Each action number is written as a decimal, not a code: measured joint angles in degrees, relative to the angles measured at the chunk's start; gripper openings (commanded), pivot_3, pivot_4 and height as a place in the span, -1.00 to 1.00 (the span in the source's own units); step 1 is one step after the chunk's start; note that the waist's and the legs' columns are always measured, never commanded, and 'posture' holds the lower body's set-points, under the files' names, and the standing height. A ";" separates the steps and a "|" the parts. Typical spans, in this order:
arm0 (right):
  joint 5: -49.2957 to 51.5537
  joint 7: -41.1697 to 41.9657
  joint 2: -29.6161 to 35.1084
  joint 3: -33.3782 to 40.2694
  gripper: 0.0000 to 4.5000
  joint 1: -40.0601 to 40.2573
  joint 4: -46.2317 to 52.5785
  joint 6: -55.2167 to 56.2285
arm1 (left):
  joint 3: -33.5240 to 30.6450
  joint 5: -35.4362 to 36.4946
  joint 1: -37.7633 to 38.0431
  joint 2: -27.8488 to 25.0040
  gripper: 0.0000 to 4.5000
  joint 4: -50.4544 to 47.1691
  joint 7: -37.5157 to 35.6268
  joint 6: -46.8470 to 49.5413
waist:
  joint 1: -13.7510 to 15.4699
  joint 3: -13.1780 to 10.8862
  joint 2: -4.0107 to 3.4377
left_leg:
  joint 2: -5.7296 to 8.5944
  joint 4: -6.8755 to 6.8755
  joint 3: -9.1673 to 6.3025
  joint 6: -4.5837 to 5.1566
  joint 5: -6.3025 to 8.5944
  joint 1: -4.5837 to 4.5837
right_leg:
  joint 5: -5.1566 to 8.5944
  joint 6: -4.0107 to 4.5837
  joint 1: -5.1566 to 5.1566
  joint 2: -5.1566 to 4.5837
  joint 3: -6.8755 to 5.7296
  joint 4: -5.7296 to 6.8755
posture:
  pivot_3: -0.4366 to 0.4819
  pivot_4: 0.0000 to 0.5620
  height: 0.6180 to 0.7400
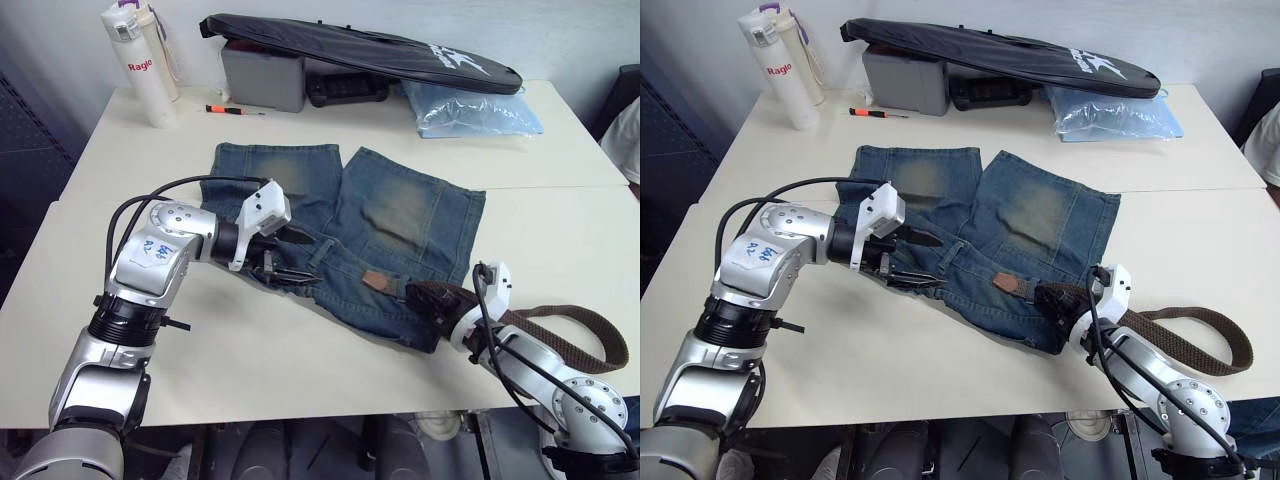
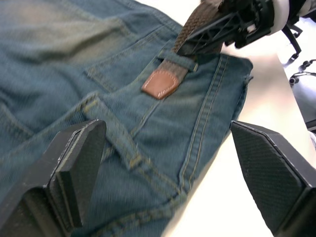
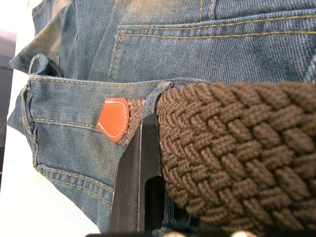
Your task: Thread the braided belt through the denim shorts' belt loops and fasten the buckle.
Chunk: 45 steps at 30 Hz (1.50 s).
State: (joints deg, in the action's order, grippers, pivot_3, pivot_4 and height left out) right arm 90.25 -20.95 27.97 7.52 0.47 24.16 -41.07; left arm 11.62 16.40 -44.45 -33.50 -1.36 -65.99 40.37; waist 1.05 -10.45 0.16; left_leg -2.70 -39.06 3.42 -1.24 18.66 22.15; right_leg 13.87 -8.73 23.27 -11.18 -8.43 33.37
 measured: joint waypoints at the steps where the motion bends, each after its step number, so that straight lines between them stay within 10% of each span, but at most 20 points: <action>1: -0.22 0.04 -0.34 0.16 -0.61 0.12 0.20 0.08 | 0.25 0.00 -0.12 0.21 1.00 0.04 -0.03 -0.34 | -0.03 0.00 0.00 | 0.00 0.00 0.05 0.00 0.00 0.00 | 0.00 0.00 0.06 0.00 0.05 0.03 | -0.05 -0.47 1.00; 8: 1.37 -0.19 -1.14 4.37 0.67 5.93 4.95 1.41 | 1.95 -0.09 -0.99 1.98 1.00 2.64 -0.47 -2.14 | 0.55 0.01 0.04 | 0.00 0.00 0.26 0.02 0.01 0.03 | 0.00 0.00 0.20 0.00 0.24 0.09 | -0.05 -0.47 1.00; 22: 10.60 -2.93 -4.83 10.16 0.67 17.18 10.98 9.57 | 4.28 -1.03 -4.84 5.60 1.00 8.88 -2.59 -7.12 | 0.32 0.02 0.04 | 0.00 -0.01 0.37 0.05 0.03 0.01 | -0.01 0.00 0.30 0.03 0.39 0.12 | -0.05 -0.47 1.00; 31: 10.07 -3.18 -5.36 6.16 -0.98 15.41 10.81 9.97 | 4.56 -1.28 -4.92 5.61 1.00 9.16 -2.96 -8.13 | 0.31 0.02 0.04 | 0.00 -0.01 0.38 0.05 0.04 0.02 | -0.01 0.01 0.33 0.03 0.44 0.14 | -0.05 -0.47 1.00; 45: 3.19 0.02 -4.66 0.06 -0.98 10.14 5.16 6.79 | 4.59 -1.58 -4.36 4.22 1.00 8.04 -2.33 -7.68 | 0.26 0.02 0.04 | 0.00 -0.01 0.48 0.06 0.04 0.01 | -0.01 0.01 0.39 0.04 0.54 0.17 | -0.05 -0.47 1.00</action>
State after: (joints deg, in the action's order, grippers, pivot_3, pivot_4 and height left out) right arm 93.44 -20.94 23.30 7.58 10.61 29.32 -34.28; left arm 16.22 14.81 -48.81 -29.28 6.68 -68.32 32.68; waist 1.30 -10.43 0.20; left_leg -2.69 -39.08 3.90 -1.18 18.70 22.16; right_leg 13.86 -8.72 23.66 -11.13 -7.89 33.54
